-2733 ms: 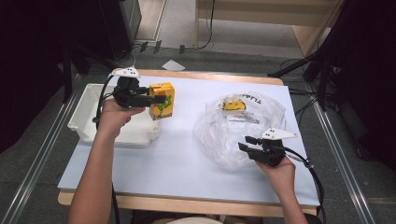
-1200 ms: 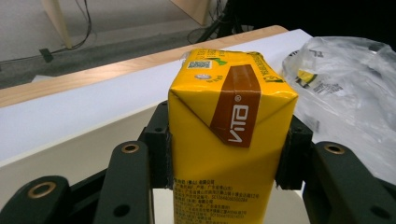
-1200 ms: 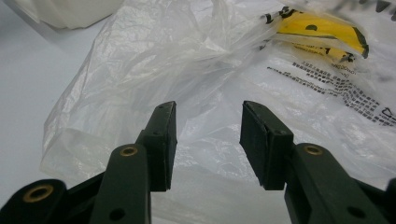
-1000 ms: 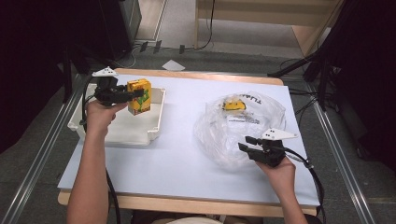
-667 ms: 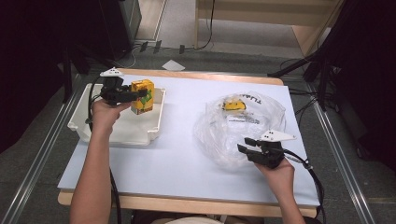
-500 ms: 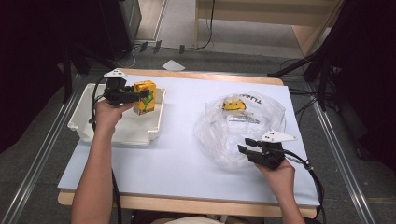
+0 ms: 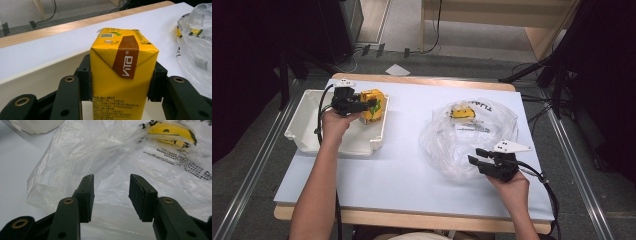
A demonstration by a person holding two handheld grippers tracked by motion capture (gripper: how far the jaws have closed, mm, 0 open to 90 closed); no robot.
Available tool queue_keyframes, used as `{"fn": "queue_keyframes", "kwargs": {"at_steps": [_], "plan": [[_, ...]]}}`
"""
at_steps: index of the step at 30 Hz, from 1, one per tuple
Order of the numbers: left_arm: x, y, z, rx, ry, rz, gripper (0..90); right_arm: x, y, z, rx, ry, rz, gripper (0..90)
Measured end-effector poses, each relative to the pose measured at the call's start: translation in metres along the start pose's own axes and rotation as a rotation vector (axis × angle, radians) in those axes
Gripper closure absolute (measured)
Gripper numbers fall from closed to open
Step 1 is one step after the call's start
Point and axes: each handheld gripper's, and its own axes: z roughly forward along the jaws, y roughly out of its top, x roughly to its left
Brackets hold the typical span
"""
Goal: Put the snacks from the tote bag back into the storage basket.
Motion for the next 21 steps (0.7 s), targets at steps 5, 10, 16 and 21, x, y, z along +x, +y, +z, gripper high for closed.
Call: {"fn": "queue_keyframes", "kwargs": {"at_steps": [5, 10, 16, 21], "plan": [[0.001, -0.006, 0.004, -0.007, -0.008, 0.005, 52.4, 0.000, 0.000, -0.002, 0.001, -0.005, 0.002, 56.8], [-0.002, -0.011, 0.001, 0.009, -0.009, 0.024, 52.1, -0.002, 0.000, -0.003, -0.004, -0.015, 0.001, 56.8], [0.000, -0.017, -0.008, 0.059, -0.019, 0.018, 51.5, -0.001, -0.001, -0.004, -0.009, -0.014, 0.002, 56.9], [0.002, -0.022, -0.010, 0.048, -0.024, 0.007, 51.3, -0.002, 0.000, -0.005, -0.012, -0.012, 0.003, 57.2]]}}
